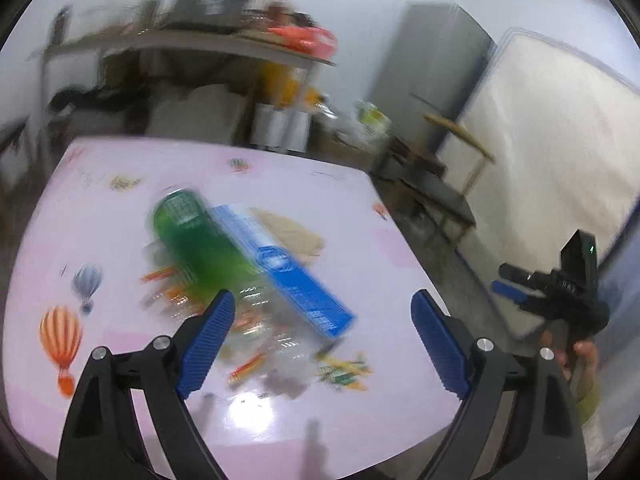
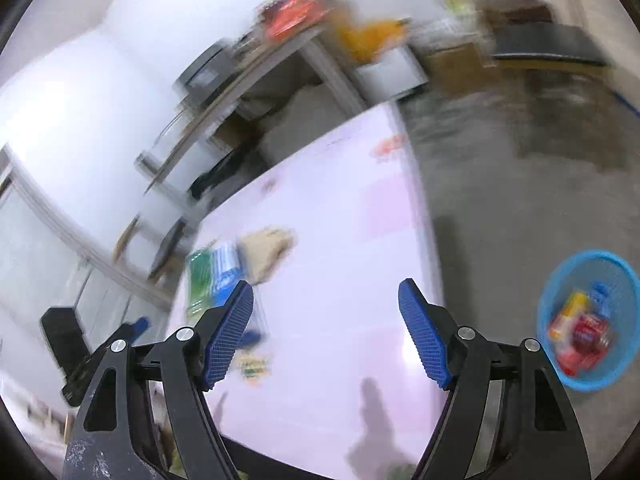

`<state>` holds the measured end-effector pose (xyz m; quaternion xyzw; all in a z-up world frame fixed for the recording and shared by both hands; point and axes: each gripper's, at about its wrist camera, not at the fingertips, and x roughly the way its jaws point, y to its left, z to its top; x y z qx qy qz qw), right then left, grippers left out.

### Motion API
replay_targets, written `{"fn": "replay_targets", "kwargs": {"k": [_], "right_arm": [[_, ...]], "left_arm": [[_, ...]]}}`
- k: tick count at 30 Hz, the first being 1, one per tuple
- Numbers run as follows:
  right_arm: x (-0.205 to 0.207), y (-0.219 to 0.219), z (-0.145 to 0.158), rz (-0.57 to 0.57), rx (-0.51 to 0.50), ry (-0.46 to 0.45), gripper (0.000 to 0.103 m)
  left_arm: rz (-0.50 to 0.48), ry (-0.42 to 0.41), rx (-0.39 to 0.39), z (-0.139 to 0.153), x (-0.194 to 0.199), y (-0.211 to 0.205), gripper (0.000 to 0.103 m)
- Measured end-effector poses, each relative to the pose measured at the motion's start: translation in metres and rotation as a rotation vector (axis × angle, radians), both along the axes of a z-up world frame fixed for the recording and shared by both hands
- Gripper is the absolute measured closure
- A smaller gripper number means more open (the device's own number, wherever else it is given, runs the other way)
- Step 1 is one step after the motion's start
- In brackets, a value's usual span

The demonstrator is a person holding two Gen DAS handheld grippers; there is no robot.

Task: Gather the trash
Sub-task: 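Move both tools back over the table toward the bottle and toothpaste box, then close the right tool around the green plastic bottle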

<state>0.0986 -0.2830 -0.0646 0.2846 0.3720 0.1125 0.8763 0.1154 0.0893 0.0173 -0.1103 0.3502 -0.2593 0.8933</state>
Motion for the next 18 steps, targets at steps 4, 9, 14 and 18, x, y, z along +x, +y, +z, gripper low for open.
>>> {"fn": "replay_targets", "kwargs": {"k": [4,9,14,18], "right_arm": [[0.048,0.063,-0.001,0.161,-0.029,0.037,0.031],[0.091,0.110,-0.014,0.245,-0.052,0.125,0.031],[0.116,0.136,-0.029,0.272,-0.052,0.213,0.031],[0.130,0.142,-0.040,0.293,-0.025,0.266,0.031]], "left_arm": [[0.051,0.078,-0.143,-0.019,0.018,0.036,0.016],[0.069,0.198,-0.229,-0.042,0.055,0.045,0.016],[0.029,0.297,-0.226,-0.059,0.086,0.036,0.016],[0.012,0.342,-0.208,-0.068,0.093,0.027,0.016]]}}
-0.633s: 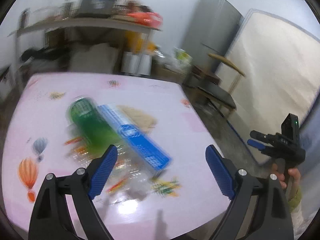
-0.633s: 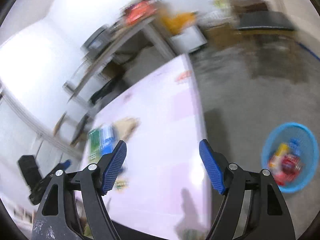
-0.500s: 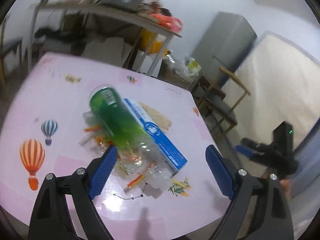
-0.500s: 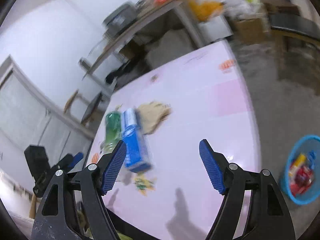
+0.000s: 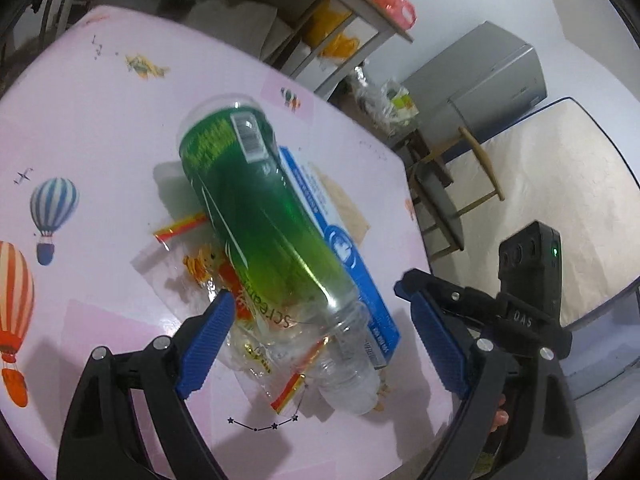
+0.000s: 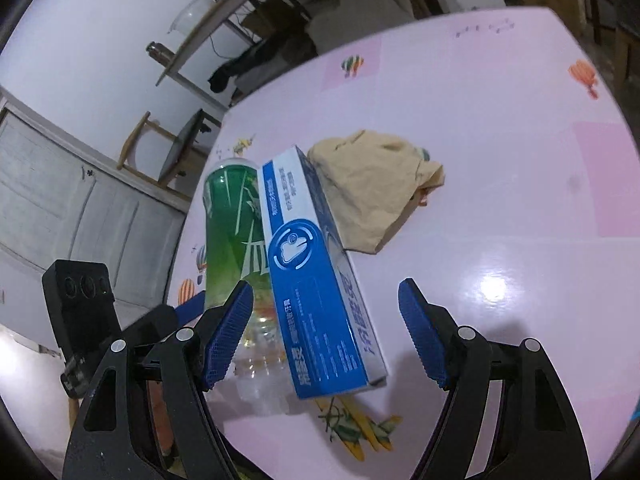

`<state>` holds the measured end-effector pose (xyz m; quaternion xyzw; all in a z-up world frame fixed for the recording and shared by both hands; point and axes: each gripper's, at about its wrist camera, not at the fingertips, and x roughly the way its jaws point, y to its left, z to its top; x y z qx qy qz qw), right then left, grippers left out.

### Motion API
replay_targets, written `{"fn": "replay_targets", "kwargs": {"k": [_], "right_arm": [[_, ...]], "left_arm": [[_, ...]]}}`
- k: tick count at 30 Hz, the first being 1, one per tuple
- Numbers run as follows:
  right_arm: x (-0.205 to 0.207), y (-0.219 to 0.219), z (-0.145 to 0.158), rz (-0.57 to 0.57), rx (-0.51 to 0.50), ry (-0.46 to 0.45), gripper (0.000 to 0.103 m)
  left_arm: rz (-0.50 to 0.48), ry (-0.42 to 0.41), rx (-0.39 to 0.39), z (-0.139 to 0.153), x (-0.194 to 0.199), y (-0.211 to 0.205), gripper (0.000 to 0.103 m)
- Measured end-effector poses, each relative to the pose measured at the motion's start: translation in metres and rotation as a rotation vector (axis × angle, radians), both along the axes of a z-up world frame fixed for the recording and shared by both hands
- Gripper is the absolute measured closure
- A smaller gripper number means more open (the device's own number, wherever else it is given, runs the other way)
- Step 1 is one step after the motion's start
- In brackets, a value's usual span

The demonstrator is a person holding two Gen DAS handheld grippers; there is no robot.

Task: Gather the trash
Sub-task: 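Close the right tool around the green plastic bottle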

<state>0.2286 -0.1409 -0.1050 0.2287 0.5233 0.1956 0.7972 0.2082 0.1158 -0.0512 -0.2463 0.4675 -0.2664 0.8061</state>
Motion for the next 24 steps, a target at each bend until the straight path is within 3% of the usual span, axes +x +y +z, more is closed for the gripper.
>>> {"fn": "replay_targets", "kwargs": {"k": [4,7,10,13,24], "right_arm": [[0.002,0.001,-0.006,-0.005,0.001,0.026,0.031],[-0.010,0.001,0.009,0.008,-0.016,-0.040,0.031],[-0.027,0.018,0.032,0.101,-0.069,-0.154,0.031],[-0.033,0.045,0.042,0.200,-0.128,-0.206,0.031],[-0.014,0.116,0.028,0.371,-0.335,-0.176,0.031]], "left_arm": [[0.008,0.025,-0.001,-0.005,-0.002,0.000,0.017],[0.033,0.018,-0.006,-0.006,-0.002,0.009,0.018],[0.076,-0.004,0.010,-0.005,-0.006,0.021,0.018],[0.120,-0.030,0.017,-0.003,-0.011,0.034,0.018],[0.167,-0.059,0.013,-0.001,-0.019,0.059,0.018]]}}
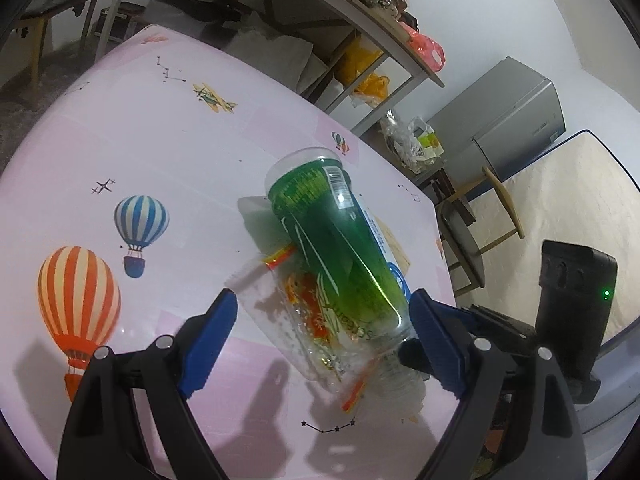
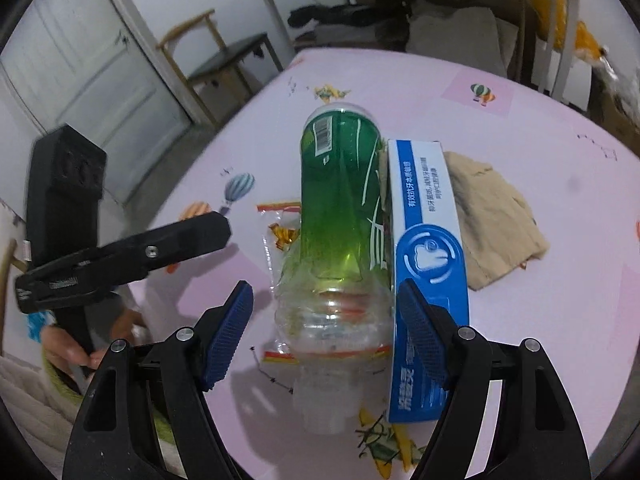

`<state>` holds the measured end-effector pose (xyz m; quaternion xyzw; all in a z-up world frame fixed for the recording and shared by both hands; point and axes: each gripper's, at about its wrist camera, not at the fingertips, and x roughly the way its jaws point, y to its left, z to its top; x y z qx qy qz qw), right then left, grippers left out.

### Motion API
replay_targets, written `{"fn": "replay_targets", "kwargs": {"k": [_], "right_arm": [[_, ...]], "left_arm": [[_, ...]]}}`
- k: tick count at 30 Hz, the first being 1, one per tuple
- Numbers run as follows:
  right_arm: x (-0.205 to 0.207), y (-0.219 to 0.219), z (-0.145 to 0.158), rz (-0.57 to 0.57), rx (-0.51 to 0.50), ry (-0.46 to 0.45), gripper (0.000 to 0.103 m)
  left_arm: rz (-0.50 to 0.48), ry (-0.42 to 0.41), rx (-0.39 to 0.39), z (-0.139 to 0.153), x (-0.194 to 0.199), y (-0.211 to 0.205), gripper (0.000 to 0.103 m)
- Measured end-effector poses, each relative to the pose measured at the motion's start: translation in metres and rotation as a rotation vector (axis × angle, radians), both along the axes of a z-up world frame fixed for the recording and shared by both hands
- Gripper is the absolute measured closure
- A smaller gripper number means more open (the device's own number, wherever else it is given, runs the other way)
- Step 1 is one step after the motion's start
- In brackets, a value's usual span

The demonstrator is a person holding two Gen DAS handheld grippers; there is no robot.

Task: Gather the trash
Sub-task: 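Close the right tool around the green plastic bottle, then grasp the blue toothpaste box with the left tool while the right tool holds the bottle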

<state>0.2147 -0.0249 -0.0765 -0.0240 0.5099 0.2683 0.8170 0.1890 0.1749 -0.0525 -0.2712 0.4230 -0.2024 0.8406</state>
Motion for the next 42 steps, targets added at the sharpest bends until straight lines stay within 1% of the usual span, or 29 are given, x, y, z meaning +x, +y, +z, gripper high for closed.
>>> {"fn": "replay_targets", "kwargs": {"k": [6,11,17,20,22,25,28,30,34,37,38,42], "right_arm": [[0.003,0.023,-0.010,0.044,-0.157,0.014,0.031],[0.003,0.035,-0.013,0.079,-0.260,0.025,0.031],[0.007,0.047,-0.019,0.116,-0.343,0.033,0.030],[0.003,0.051,-0.020,0.130,-0.392,0.018,0.032],[0.000,0.054,-0.021,0.138,-0.423,0.002,0.035],[-0.004,0.055,-0.021,0.142,-0.437,-0.006,0.037],[-0.006,0.053,-0.019,0.127,-0.418,-0.012,0.038],[-0.005,0.047,-0.015,0.096,-0.378,-0.010,0.038],[-0.004,0.025,-0.003,0.021,-0.241,0.013,0.038],[-0.007,0.007,0.010,-0.031,-0.149,0.013,0.038],[-0.010,-0.001,0.017,-0.054,-0.113,0.008,0.038],[-0.026,-0.028,0.038,-0.123,-0.021,-0.025,0.038]], "left_arm": [[0.005,0.015,-0.025,-0.007,0.000,0.008,0.018],[0.013,0.020,-0.039,-0.009,0.001,0.013,0.018],[0.024,0.023,-0.052,-0.012,0.000,0.020,0.018],[0.026,0.022,-0.057,-0.012,-0.001,0.022,0.018],[0.027,0.021,-0.059,-0.011,-0.001,0.023,0.018],[0.030,0.018,-0.060,-0.011,-0.002,0.025,0.018],[0.033,0.011,-0.062,-0.009,-0.004,0.027,0.018],[0.036,0.006,-0.059,-0.008,-0.005,0.029,0.018],[0.045,-0.009,-0.060,-0.005,-0.009,0.033,0.018],[0.049,-0.028,-0.064,-0.002,-0.012,0.035,0.018],[0.049,-0.034,-0.066,0.000,-0.012,0.036,0.018],[0.031,-0.070,-0.072,0.007,-0.016,0.030,0.018]]}}
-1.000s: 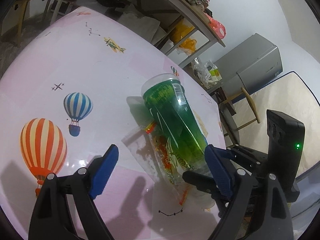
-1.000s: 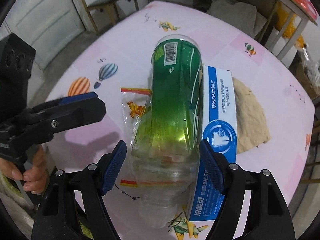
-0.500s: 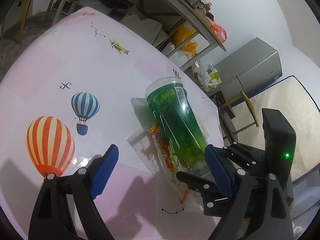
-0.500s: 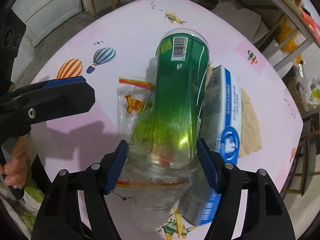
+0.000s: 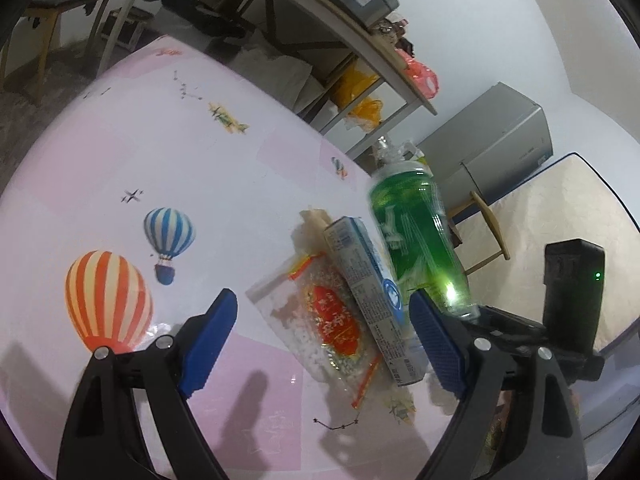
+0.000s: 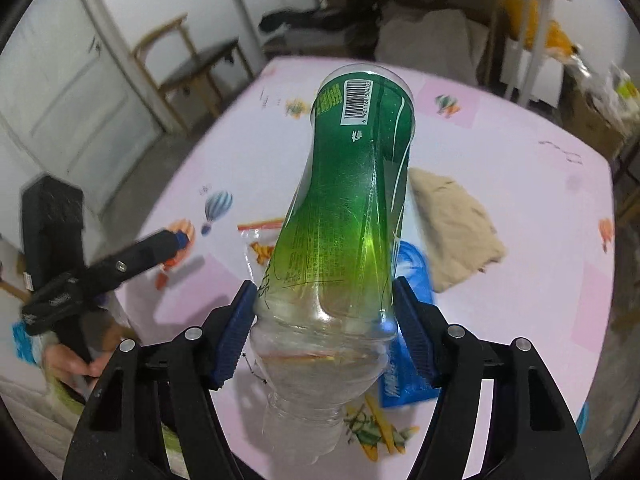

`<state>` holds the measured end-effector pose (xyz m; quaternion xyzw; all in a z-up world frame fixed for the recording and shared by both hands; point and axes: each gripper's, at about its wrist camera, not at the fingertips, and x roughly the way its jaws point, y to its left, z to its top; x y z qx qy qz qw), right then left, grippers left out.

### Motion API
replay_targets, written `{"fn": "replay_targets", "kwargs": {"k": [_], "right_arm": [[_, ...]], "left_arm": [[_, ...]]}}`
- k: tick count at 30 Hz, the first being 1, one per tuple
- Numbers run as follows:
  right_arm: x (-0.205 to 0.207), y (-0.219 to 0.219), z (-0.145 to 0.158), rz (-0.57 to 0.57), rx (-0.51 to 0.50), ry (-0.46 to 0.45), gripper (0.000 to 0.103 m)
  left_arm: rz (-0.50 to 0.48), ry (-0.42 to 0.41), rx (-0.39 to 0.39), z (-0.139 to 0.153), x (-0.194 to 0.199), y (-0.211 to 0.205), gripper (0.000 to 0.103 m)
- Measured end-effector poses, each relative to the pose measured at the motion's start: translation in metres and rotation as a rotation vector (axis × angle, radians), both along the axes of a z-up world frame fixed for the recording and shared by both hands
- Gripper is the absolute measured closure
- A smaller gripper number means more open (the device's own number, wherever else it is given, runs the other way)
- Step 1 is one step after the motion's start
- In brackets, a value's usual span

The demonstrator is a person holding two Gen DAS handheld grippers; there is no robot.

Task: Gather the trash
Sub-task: 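Grasp the blue toothpaste box with the left tool while the right tool holds the bottle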

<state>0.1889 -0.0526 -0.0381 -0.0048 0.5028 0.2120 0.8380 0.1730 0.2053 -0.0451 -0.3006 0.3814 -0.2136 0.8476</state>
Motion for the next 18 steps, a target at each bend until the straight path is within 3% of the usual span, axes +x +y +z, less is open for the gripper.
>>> {"fn": "replay_targets", "kwargs": {"k": [5,8,13,18], "right_arm": [[-0.023,-0.052,0.021,-0.129,0.086,-0.054,0.038],[-0.026,-0.081,0.014,-0.198,0.111,-0.052,0.038],[-0.028,-0.110,-0.012,-0.273,0.147,-0.005,0.038],[-0.036,-0.127,-0.026,-0.309,0.155,0.012,0.038]], "left_arm": [[-0.053,-0.047,-0.003,0.013,-0.001,-0.017,0.018],[-0.110,-0.053,-0.015,0.019,0.002,-0.038,0.018],[-0.184,-0.003,-0.020,0.018,0.013,-0.082,0.018],[-0.182,0.102,0.079,0.005,0.036,-0.129,0.021]]}}
